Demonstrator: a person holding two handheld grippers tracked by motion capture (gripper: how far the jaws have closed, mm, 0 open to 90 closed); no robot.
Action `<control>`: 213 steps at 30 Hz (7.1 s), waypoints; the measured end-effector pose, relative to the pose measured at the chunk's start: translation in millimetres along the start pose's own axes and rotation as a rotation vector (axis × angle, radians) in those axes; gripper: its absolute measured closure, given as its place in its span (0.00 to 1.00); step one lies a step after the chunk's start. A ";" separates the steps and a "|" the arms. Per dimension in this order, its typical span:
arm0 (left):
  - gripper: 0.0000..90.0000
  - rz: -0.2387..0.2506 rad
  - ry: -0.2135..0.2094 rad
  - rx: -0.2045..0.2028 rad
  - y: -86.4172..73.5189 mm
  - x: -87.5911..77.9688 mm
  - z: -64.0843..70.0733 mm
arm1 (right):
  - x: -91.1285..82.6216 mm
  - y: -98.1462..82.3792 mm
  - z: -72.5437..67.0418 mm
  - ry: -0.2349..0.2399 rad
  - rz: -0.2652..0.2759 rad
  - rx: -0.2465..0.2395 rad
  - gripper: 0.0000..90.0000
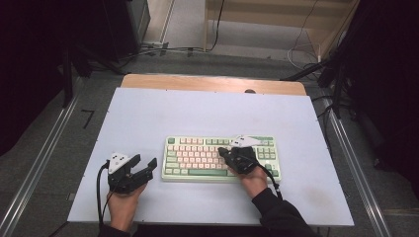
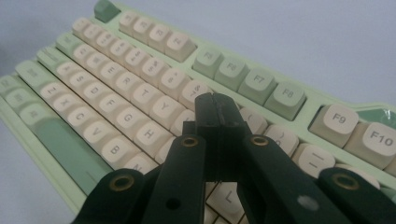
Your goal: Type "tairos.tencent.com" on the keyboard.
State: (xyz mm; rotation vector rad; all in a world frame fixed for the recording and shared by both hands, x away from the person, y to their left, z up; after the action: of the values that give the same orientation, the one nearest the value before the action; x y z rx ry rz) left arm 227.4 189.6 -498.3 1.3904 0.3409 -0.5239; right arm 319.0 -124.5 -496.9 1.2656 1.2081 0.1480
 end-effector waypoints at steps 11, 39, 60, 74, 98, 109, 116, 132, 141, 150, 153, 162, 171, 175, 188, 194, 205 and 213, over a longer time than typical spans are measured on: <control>0.41 0.000 -0.022 0.007 1.9 3.8 5.1 | -6.4 0.2 -0.3 0.009 0.020 0.015 0.97; 1.00 -0.013 -0.185 0.183 16.8 39.1 58.8 | -31.5 -18.5 16.4 -0.019 0.053 0.102 0.33; 1.00 -0.087 -0.249 0.246 24.2 71.6 97.4 | -52.6 -32.7 26.5 -0.075 0.073 0.157 0.33; 1.00 -0.121 -0.248 0.251 23.2 79.2 103.1 | -55.6 -34.9 27.7 -0.085 0.073 0.164 0.34; 0.70 -0.097 -0.309 0.253 30.3 67.2 104.7 | -59.9 -34.8 29.7 -0.089 0.084 0.162 0.37; 0.54 -0.079 -0.324 0.251 34.2 57.1 101.3 | -60.7 -29.4 29.1 -0.085 0.094 0.148 0.38; 0.45 -0.087 -0.314 0.246 33.0 54.8 96.9 | -59.1 -25.5 28.8 -0.073 0.087 0.138 0.42; 0.36 -0.061 -0.250 0.178 30.1 47.4 76.9 | -39.9 -12.0 25.7 -0.041 0.053 0.135 0.46; 0.36 -0.059 -0.237 0.170 28.7 46.0 72.1 | -27.4 -8.2 19.9 -0.061 0.039 0.100 0.76; 0.35 -0.066 -0.233 0.168 26.2 47.6 71.7 | -17.3 -8.1 14.9 -0.047 0.003 0.067 0.97; 0.35 -0.064 -0.228 0.163 26.5 47.5 70.7 | -14.0 -8.0 13.1 -0.041 -0.003 0.060 0.97; 0.36 -0.066 -0.229 0.160 26.2 47.3 69.5 | -8.8 -7.3 12.0 -0.054 -0.017 0.059 0.97; 0.36 -0.065 -0.227 0.158 26.4 47.2 68.8 | -7.8 -7.3 11.5 -0.056 -0.020 0.058 0.97; 0.36 -0.063 -0.228 0.156 26.8 46.7 68.5 | -7.7 -7.5 11.4 -0.057 -0.020 0.056 0.97; 0.35 -0.067 -0.225 0.156 26.6 46.8 67.6 | -6.7 -7.8 10.3 -0.055 -0.023 0.051 0.97; 0.34 -0.063 -0.219 0.151 27.0 46.8 66.8 | -6.5 -7.9 11.8 -0.057 -0.040 0.062 0.97; 0.34 -0.058 -0.223 0.150 27.8 43.9 63.6 | -25.9 -1.4 18.1 -0.012 0.055 0.101 0.54; 0.38 -0.054 -0.223 0.154 27.7 41.9 62.0 | -40.1 -2.8 27.7 -0.031 0.067 0.131 0.35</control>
State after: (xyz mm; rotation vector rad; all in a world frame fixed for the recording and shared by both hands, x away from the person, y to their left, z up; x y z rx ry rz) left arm 272.8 125.0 -487.1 1.4571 0.1602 -0.7552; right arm 321.0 -170.1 -479.7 1.4185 1.1649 0.0991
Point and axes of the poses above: each handheld gripper's, and its own axes: x roughly forward along the jaws, y roughly out of its top, z roughly to its right, the point moved 2 cm from there along x, roughly forward along the jaws, and after that the axes turned 8 degrees about y, right-handed, at the moved point
